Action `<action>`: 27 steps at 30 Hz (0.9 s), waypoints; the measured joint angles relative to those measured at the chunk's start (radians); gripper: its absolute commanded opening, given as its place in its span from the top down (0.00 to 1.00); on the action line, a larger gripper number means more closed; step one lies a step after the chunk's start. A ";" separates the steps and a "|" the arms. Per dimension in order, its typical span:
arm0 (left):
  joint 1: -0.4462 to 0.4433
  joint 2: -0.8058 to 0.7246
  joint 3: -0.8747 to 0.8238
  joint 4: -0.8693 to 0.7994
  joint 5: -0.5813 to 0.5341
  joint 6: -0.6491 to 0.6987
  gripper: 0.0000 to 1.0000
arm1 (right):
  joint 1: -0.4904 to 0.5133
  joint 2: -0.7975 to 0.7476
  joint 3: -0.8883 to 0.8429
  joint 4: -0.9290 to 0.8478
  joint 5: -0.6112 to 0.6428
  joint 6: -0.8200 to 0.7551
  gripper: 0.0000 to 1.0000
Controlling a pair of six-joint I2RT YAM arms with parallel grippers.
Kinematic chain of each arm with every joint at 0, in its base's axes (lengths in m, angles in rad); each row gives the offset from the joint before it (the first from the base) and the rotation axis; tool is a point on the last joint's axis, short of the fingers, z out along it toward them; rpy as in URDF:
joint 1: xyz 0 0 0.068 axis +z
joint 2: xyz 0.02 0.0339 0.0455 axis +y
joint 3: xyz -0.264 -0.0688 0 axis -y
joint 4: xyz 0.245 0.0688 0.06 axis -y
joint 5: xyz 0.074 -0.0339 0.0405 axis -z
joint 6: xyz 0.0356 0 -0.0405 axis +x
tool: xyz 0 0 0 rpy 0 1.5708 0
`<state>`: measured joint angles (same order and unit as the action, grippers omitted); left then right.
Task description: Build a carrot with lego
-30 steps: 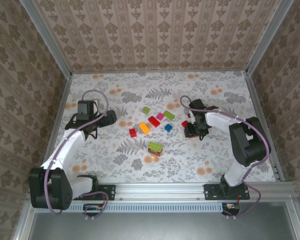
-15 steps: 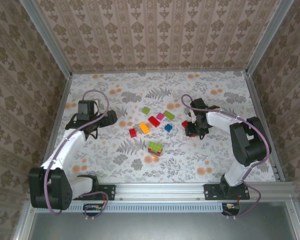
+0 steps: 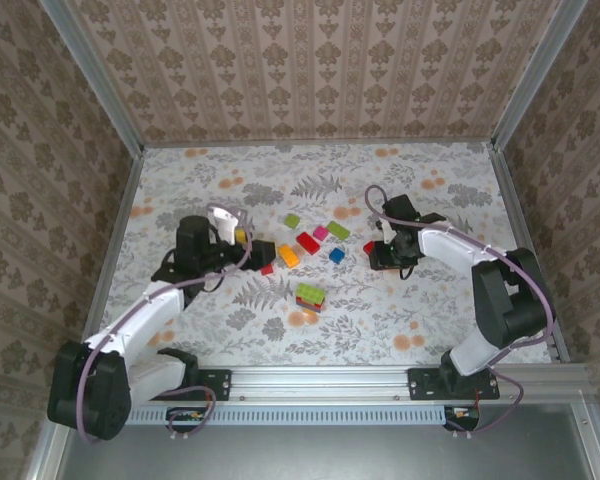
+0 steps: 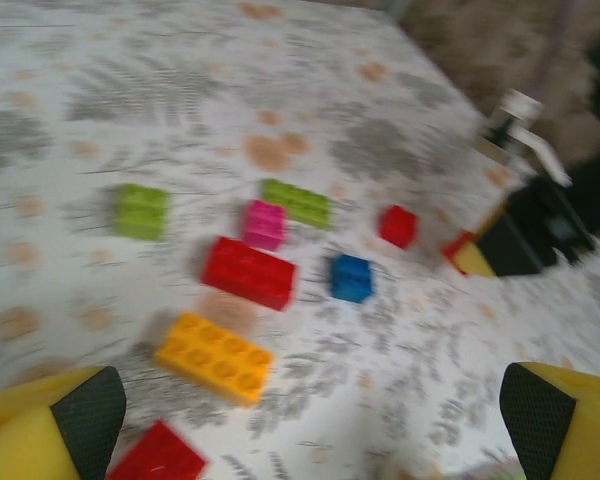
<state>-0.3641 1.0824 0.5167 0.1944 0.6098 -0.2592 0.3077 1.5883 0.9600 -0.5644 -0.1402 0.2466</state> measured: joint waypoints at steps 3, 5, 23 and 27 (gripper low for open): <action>-0.045 -0.002 -0.040 0.071 0.080 0.034 0.00 | 0.011 -0.021 -0.002 0.000 -0.005 0.000 0.65; -0.098 -0.013 -0.060 0.117 0.094 0.055 0.00 | 0.018 -0.028 -0.002 -0.001 -0.006 0.000 0.65; -0.436 -0.050 -0.269 0.329 -0.106 0.187 0.00 | 0.065 -0.030 -0.002 -0.004 -0.015 -0.001 0.65; -0.443 0.066 -0.267 0.377 -0.127 0.210 0.00 | 0.065 -0.034 -0.002 -0.011 -0.015 -0.001 0.65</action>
<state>-0.8066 1.1481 0.2493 0.5709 0.4828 -0.0490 0.3725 1.5547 0.9581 -0.5751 -0.1555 0.2455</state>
